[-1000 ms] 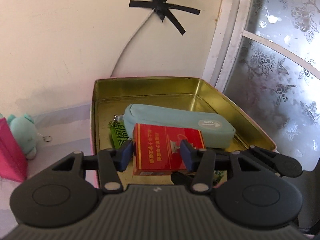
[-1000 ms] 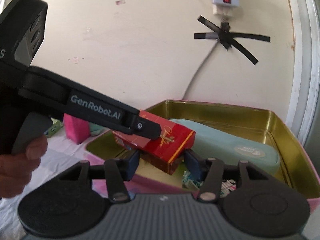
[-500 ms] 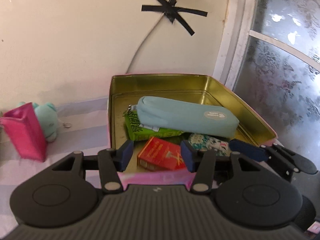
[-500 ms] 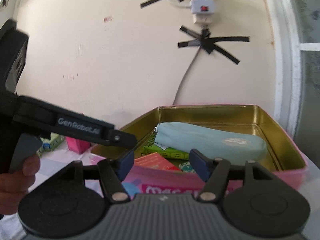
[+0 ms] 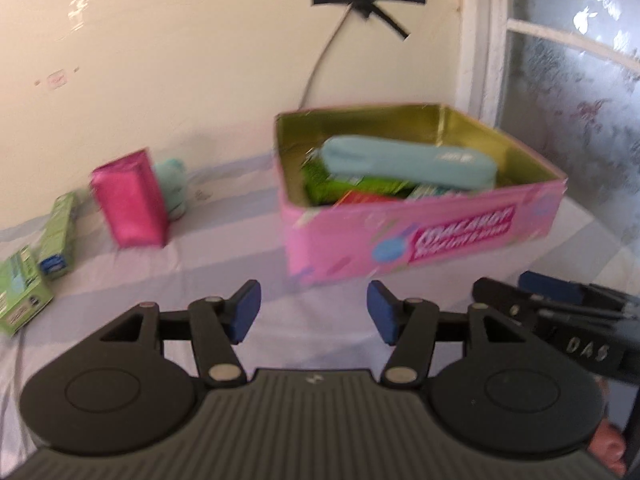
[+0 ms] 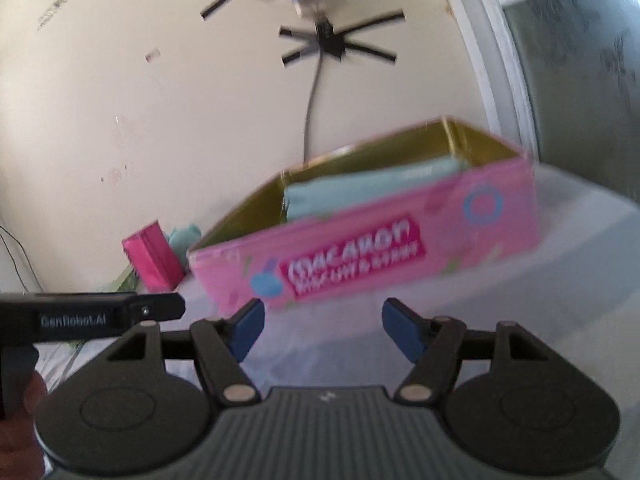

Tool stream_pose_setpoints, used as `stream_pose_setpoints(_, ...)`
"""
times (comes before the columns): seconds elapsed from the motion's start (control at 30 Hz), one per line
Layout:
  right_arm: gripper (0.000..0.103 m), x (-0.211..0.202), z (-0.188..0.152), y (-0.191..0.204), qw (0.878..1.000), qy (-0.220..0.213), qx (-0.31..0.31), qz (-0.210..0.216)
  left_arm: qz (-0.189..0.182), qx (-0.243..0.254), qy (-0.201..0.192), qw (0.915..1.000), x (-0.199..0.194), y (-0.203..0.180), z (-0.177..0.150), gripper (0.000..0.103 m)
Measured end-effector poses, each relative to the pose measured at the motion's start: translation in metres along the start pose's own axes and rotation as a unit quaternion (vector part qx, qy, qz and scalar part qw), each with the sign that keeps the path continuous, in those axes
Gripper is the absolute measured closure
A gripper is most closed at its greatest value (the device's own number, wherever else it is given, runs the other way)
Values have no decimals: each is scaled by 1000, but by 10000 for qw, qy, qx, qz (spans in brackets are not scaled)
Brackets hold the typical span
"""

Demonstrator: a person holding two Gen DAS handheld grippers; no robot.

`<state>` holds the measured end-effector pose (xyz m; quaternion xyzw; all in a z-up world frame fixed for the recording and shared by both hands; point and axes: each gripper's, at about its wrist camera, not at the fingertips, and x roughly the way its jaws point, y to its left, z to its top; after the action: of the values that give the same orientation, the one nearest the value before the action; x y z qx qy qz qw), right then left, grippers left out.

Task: Organize objects
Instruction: 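Move the right gripper back toward the green medicine box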

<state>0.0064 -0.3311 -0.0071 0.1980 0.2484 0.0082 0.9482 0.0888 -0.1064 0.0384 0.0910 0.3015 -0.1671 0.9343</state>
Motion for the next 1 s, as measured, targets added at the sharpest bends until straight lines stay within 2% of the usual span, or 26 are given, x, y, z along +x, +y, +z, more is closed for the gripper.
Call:
stream_pose_setpoints(0.37,36,15,-22,42,9976,476,-459,187,757,-258,413,9959,10,47,-46,42)
stream_pose_setpoints(0.6,34,25,-30,65,9947,648,-778,189,915,-440,282,9944,1,71,-58,38)
stream_pose_setpoints(1.0,30,41,-46,122,9837,870,-1530,382,1215,-798,194,9892,-8,118,-70,38)
